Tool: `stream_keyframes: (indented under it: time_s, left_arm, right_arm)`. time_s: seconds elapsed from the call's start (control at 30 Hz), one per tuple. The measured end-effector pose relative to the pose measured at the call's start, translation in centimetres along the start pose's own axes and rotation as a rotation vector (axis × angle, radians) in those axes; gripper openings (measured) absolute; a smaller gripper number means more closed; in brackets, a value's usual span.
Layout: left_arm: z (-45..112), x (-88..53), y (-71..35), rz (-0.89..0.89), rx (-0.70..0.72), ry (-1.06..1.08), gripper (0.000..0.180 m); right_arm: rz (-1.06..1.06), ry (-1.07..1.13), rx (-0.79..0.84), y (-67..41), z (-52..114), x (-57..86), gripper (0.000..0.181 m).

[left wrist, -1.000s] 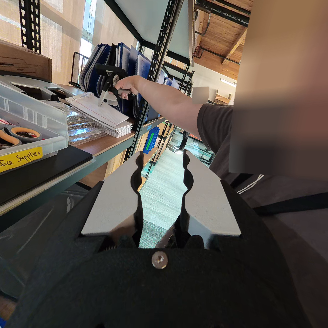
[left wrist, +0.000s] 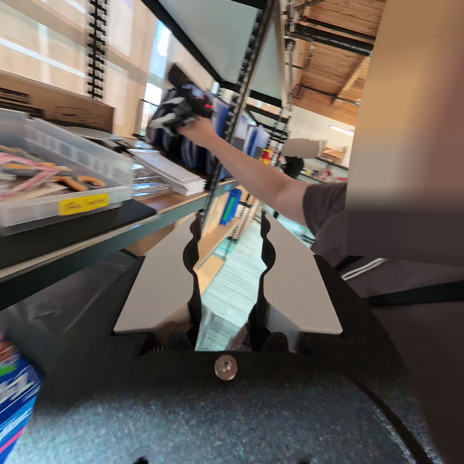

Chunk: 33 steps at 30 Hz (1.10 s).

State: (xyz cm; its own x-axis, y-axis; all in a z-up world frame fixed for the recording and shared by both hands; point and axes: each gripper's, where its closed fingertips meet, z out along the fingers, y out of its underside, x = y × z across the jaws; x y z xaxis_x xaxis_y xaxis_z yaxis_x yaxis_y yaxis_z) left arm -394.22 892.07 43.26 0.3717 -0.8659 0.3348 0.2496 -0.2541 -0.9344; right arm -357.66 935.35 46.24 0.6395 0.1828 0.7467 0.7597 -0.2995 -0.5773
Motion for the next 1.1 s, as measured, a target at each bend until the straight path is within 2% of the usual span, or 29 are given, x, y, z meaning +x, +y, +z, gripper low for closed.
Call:
stream_keyframes:
  time_s: [0.03, 0.13, 0.33, 0.43, 0.53, 0.67, 0.8, 0.97, 1.1]
  left_arm:
    - [-0.6, -0.4, -0.1, 0.009, 0.004, -0.029, 0.046]
    - [-2.5, -0.8, -0.5, 0.013, 0.019, -0.074, 0.048]
    - [-6.4, -0.3, -0.6, 0.008, 0.029, -0.124, 0.049]
    - [-8.4, 0.0, -0.6, -0.004, 0.042, -0.146, 0.048]
    - [-10.1, 0.1, -0.8, -0.001, 0.054, -0.179, 0.048]
    - [-12.1, 0.6, -0.8, 0.001, 0.074, -0.208, 0.048]
    - [-13.3, 0.8, -0.5, -0.006, 0.086, -0.237, 0.048]
    - [-14.3, 0.9, -0.3, -0.017, 0.110, -0.252, 0.047]
    - [-14.5, 1.1, 0.1, -0.018, 0.114, -0.257, 0.047]
  right_arm:
    - [0.020, 0.006, 0.113, -1.9, -2.0, -0.8, 0.069]
    - [0.065, 0.034, 0.387, -6.1, -7.9, -3.8, 0.069]
    - [0.184, -0.079, 0.673, -9.5, -17.2, -13.4, 0.062]
    - [0.089, -0.233, 0.749, -11.9, -18.9, -19.6, 0.056]
    - [-0.130, -0.305, 0.638, -13.1, -16.3, -24.7, 0.049]
    - [-0.246, -0.466, 0.520, -14.3, -13.7, -28.9, 0.037]
    - [-0.050, -0.724, 0.365, -15.9, -12.4, -30.1, 0.035]
    - [0.327, -0.998, 0.051, -17.3, -9.2, -30.0, 0.028]
    - [0.386, -1.079, -0.114, -16.4, -8.5, -30.7, 0.026]
